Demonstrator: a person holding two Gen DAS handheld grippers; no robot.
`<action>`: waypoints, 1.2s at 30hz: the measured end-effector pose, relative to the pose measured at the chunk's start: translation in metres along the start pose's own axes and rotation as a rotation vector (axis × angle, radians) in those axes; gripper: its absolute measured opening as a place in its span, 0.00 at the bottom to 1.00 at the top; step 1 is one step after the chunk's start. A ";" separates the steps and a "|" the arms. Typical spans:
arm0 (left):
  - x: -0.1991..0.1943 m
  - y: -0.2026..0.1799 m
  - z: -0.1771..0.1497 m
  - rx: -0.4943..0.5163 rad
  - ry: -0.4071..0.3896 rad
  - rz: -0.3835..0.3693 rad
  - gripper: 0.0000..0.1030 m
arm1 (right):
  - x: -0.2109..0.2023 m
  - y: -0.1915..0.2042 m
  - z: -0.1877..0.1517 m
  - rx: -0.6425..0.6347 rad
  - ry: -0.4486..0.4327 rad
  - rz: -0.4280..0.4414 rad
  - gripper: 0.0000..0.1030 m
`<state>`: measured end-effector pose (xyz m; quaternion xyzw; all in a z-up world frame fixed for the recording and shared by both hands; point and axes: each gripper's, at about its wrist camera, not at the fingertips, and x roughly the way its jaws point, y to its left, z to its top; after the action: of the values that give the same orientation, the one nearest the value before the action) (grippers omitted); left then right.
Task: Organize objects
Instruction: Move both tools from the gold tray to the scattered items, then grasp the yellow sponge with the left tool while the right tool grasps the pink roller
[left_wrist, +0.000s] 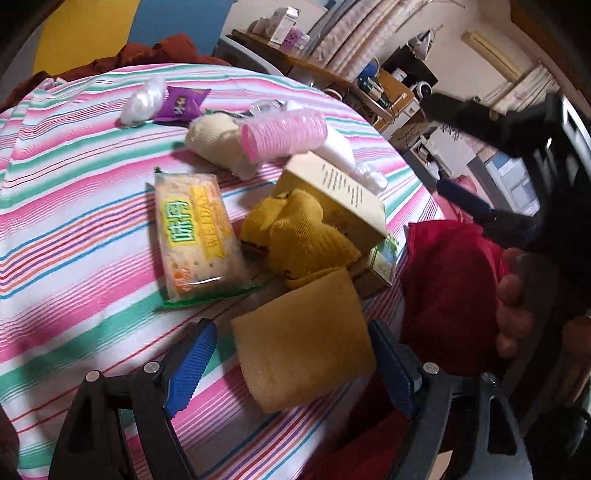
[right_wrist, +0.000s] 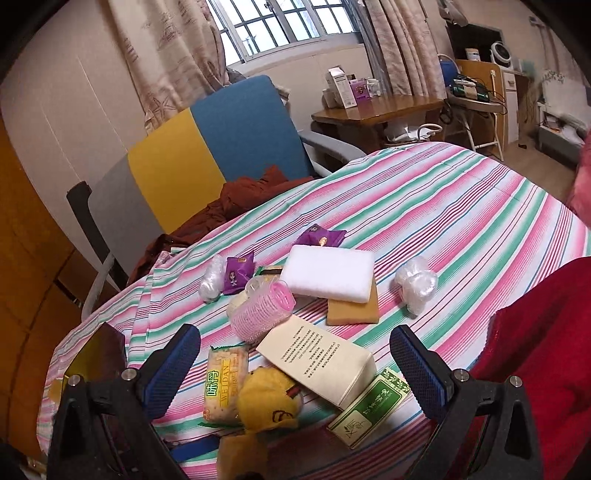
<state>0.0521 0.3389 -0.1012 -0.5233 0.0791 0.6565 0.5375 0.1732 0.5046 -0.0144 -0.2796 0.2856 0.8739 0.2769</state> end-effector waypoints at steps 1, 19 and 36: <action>0.004 -0.004 -0.002 0.020 0.011 0.012 0.83 | 0.000 0.000 0.000 0.001 0.000 0.002 1.00; -0.044 0.017 -0.037 0.168 -0.084 0.244 0.63 | 0.011 0.007 -0.001 -0.033 0.056 -0.025 1.00; -0.037 0.027 -0.045 0.150 -0.089 0.200 0.58 | 0.051 0.056 0.008 -0.308 0.272 -0.141 1.00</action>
<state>0.0532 0.2748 -0.1046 -0.4415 0.1557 0.7218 0.5098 0.0991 0.4875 -0.0229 -0.4530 0.1633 0.8400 0.2502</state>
